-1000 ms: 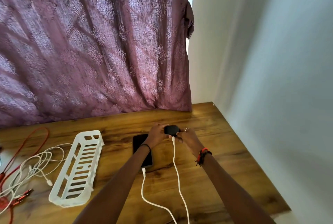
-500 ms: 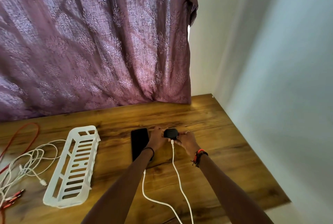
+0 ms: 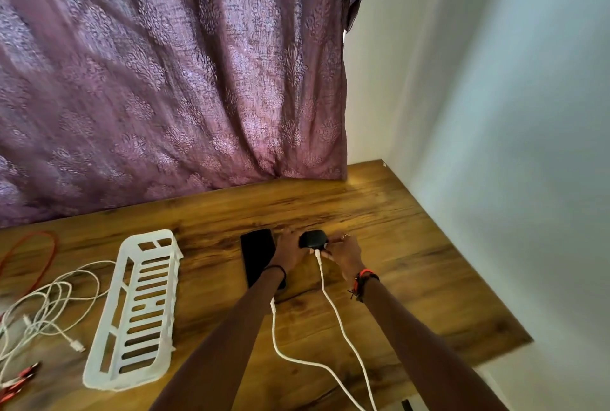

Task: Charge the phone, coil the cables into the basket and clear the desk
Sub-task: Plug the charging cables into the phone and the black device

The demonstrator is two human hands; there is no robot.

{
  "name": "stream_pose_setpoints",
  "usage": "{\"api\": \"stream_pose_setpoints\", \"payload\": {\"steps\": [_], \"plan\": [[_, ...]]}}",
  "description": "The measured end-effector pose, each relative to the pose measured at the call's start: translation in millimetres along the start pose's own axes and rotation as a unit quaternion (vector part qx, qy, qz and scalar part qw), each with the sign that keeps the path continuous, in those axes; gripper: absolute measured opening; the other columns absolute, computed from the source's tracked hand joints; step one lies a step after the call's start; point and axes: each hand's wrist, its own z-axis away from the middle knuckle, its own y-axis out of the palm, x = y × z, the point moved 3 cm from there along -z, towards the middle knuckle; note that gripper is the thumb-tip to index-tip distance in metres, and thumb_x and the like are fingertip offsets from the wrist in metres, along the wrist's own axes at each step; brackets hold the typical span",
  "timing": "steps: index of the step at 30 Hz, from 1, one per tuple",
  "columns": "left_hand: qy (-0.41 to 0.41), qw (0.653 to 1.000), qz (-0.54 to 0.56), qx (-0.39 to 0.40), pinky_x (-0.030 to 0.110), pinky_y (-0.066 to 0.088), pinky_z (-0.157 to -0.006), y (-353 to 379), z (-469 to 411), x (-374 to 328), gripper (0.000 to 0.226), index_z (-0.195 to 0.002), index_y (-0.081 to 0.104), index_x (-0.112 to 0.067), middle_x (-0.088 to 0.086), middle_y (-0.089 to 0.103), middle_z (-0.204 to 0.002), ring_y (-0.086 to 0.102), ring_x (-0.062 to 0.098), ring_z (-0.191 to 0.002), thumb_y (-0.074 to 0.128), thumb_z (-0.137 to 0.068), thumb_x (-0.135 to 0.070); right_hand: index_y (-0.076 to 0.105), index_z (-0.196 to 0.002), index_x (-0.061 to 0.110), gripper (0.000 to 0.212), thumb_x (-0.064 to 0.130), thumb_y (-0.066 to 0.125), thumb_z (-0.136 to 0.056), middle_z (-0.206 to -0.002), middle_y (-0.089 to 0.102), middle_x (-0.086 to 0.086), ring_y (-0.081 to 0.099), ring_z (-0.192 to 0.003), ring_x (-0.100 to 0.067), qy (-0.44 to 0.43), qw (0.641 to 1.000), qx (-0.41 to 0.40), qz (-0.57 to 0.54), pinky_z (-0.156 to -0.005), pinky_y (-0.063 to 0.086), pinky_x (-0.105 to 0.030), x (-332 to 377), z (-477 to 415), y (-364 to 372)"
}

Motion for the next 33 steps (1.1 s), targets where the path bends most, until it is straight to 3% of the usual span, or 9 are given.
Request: {"api": "stream_pose_setpoints", "payload": {"steps": [3,7,10,13,16,20,24,28,33], "plan": [[-0.002,1.0,-0.019,-0.007,0.036,0.031,-0.107,-1,0,1,0.052,-0.132,0.047,-0.005,0.016,0.046,-0.135,0.038,0.03,-0.127,0.065,-0.086,-0.023,0.058,-0.083,0.003,0.013,-0.009,0.055,-0.086,-0.102,0.063,-0.022,0.066,-0.093,-0.033,0.001,1.0,-0.017,0.009,-0.08,0.058,-0.041,-2,4,-3],[-0.007,0.999,-0.009,-0.035,0.037,0.029,-0.108,-3,7,-2,0.067,-0.135,0.042,-0.007,0.013,0.038,-0.138,0.032,0.03,-0.131,0.069,-0.081,-0.037,0.056,-0.073,0.005,0.019,-0.005,0.052,-0.088,-0.091,0.061,-0.019,0.061,-0.074,-0.026,0.007,0.999,-0.031,0.002,-0.066,0.057,-0.03,-5,9,-14],[0.012,0.995,0.035,-0.096,0.037,0.032,-0.11,-5,18,-9,0.067,-0.134,0.043,-0.013,0.008,0.035,-0.139,0.033,0.025,-0.131,0.067,-0.08,-0.044,0.063,-0.086,0.0,0.009,-0.002,0.054,-0.087,-0.088,0.064,-0.018,0.061,-0.069,-0.022,-0.011,0.998,-0.059,0.027,-0.056,0.054,-0.02,-8,15,-27],[0.045,0.988,0.033,-0.142,0.037,0.04,-0.105,-3,26,-24,0.057,-0.13,0.047,-0.015,0.004,0.04,-0.133,0.041,0.023,-0.124,0.059,-0.085,-0.047,0.064,-0.094,-0.002,0.014,0.001,0.053,-0.088,-0.087,0.065,-0.016,0.062,-0.076,-0.023,-0.041,0.995,-0.084,0.039,-0.074,0.056,-0.034,-11,22,-44],[0.077,0.984,-0.004,-0.157,0.026,0.041,-0.096,9,32,-39,0.047,-0.126,0.051,-0.016,0.0,0.043,-0.131,0.043,0.018,-0.121,0.051,-0.09,-0.046,0.061,-0.096,-0.003,0.013,0.0,0.05,-0.089,-0.09,0.064,-0.018,0.061,-0.078,-0.024,-0.074,0.992,-0.092,0.035,-0.081,0.055,-0.04,-18,35,-65],[0.133,0.981,-0.043,-0.134,0.031,0.037,-0.099,41,40,-66,0.035,-0.116,0.057,-0.012,0.003,0.049,-0.125,0.045,0.022,-0.118,0.051,-0.092,-0.037,0.061,-0.101,-0.004,0.017,0.004,0.054,-0.088,-0.103,0.066,-0.019,0.061,-0.096,-0.029,-0.111,0.978,-0.155,0.084,-0.084,0.046,-0.035,-30,54,-101],[0.184,0.977,-0.069,-0.084,0.033,0.038,-0.099,93,63,-95,0.028,-0.113,0.059,-0.015,0.004,0.051,-0.118,0.049,0.023,-0.112,0.052,-0.091,-0.032,0.063,-0.104,0.002,0.019,0.01,0.056,-0.088,-0.106,0.066,-0.013,0.06,-0.101,-0.026,-0.118,0.966,-0.204,0.105,-0.079,0.04,-0.022,-59,81,-155],[0.223,0.967,-0.109,-0.06,0.032,0.032,-0.096,144,89,-120,0.023,-0.106,0.061,-0.022,0.001,0.052,-0.115,0.048,0.021,-0.109,0.051,-0.088,-0.033,0.061,-0.103,0.005,0.016,0.015,0.055,-0.092,-0.105,0.065,-0.011,0.06,-0.096,-0.021,-0.121,0.956,-0.261,0.062,-0.087,0.048,-0.03,-99,113,-211],[0.283,0.947,-0.152,-0.024,0.034,0.028,-0.099,194,110,-140,0.02,-0.105,0.06,-0.022,0.004,0.05,-0.122,0.045,0.022,-0.114,0.049,-0.089,-0.027,0.063,-0.097,0.013,0.008,0.016,0.061,-0.089,-0.097,0.062,0.0,0.059,-0.079,-0.004,-0.17,0.923,-0.341,0.046,-0.069,0.044,-0.004,-149,159,-276]]}}
